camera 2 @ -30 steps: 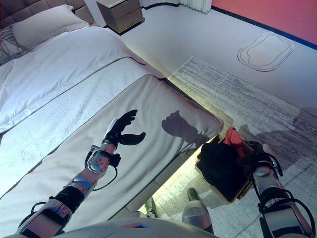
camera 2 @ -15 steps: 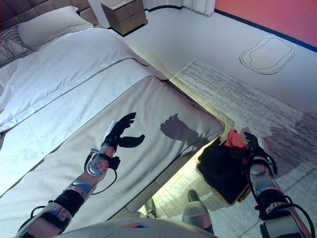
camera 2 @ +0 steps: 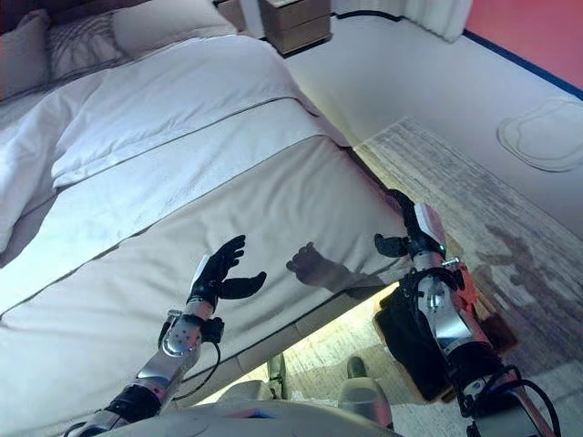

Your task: Pick up the clothes from the bed and place them into the basket

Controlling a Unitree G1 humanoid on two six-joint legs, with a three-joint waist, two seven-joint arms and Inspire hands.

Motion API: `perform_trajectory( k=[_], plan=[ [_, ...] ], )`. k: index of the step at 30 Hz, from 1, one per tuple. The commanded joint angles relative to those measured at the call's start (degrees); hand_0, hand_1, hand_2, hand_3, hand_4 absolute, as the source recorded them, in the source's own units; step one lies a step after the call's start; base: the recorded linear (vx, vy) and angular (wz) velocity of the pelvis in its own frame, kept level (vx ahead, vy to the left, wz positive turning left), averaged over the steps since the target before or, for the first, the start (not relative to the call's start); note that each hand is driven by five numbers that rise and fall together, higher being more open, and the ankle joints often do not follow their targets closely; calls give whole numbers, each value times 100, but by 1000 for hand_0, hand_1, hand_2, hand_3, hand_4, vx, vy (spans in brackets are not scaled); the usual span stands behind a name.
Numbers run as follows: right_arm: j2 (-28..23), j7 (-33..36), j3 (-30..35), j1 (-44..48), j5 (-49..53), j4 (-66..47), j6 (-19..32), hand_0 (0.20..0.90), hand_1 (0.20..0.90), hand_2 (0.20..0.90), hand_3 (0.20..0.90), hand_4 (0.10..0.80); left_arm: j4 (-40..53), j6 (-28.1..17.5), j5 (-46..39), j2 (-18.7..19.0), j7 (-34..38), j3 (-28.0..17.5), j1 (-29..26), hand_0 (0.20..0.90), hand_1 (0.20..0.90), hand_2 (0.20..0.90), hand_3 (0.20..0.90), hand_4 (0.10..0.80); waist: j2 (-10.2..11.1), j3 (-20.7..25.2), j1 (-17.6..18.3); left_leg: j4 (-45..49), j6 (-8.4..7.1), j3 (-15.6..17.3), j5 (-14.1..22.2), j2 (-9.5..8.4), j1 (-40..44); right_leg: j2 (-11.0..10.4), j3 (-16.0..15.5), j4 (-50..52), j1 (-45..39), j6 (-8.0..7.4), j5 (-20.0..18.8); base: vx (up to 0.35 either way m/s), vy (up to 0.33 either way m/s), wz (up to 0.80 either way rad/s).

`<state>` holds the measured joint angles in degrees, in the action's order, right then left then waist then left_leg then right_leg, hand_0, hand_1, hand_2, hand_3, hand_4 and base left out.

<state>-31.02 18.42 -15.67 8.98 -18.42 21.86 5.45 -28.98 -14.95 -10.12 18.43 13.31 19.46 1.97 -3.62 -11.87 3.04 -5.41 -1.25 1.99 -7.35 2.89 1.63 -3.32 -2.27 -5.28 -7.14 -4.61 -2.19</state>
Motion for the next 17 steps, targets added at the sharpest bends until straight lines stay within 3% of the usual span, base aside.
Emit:
perform_trajectory(
  k=[1, 17],
  plan=[
    [-146, 301, -131, 146, -340, -492, 509, 900, 900, 900, 900, 800, -110, -708, -42, 130, 26, -278, -294, 900, 900, 900, 900, 800, 357, 599, -264, 41, 111, -296, 804, -306, 417, 100, -150, 50, 203, 129, 4, 30, 11, 37],
    [169, 185, -468, -260, -223, -785, 184, 900, 900, 900, 900, 800, -95, -516, -333, 153, -361, -481, -134, 900, 900, 900, 900, 800, 499, 545, -604, 41, 153, -638, 689, -360, 387, 30, -613, 77, -7, 106, 51, 30, 6, 16]
  ],
)
